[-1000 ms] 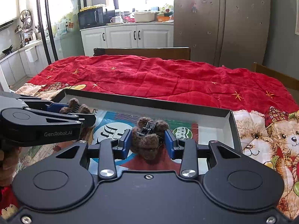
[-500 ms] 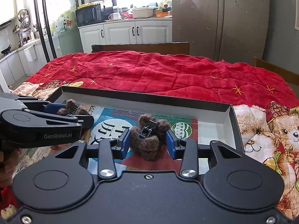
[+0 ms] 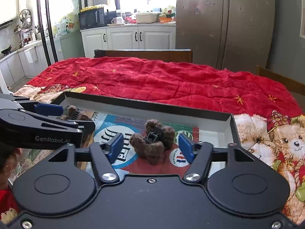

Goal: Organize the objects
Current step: 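Lower both clips into the box and open both tools, then grasp a tan paper triangle packet with right tool while left tool withdraws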

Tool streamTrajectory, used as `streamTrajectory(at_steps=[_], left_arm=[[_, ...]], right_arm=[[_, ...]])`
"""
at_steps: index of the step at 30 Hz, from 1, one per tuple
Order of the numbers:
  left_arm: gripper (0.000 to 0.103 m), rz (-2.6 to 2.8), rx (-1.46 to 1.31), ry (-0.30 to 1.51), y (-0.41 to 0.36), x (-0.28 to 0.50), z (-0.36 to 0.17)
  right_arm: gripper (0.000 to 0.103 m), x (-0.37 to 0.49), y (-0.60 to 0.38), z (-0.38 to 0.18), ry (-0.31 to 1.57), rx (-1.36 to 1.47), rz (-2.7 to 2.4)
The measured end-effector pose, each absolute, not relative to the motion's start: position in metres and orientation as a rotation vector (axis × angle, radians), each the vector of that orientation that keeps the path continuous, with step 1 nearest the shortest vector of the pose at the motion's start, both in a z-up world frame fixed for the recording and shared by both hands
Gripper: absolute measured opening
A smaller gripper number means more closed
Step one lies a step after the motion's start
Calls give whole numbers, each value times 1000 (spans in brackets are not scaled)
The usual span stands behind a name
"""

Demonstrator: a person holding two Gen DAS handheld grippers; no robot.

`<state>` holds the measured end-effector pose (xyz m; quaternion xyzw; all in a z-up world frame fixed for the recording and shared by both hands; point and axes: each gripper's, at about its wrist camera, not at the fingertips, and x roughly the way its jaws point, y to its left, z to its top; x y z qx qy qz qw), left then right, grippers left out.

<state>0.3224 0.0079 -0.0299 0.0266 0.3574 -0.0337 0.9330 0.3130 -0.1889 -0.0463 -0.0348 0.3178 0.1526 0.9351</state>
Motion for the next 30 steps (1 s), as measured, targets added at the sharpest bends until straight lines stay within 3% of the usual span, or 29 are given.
streamTrajectory(at_steps=[30], left_arm=[[91, -26, 31, 595, 21, 227, 38]], right_arm=[[65, 223, -207, 9, 581, -81, 336]])
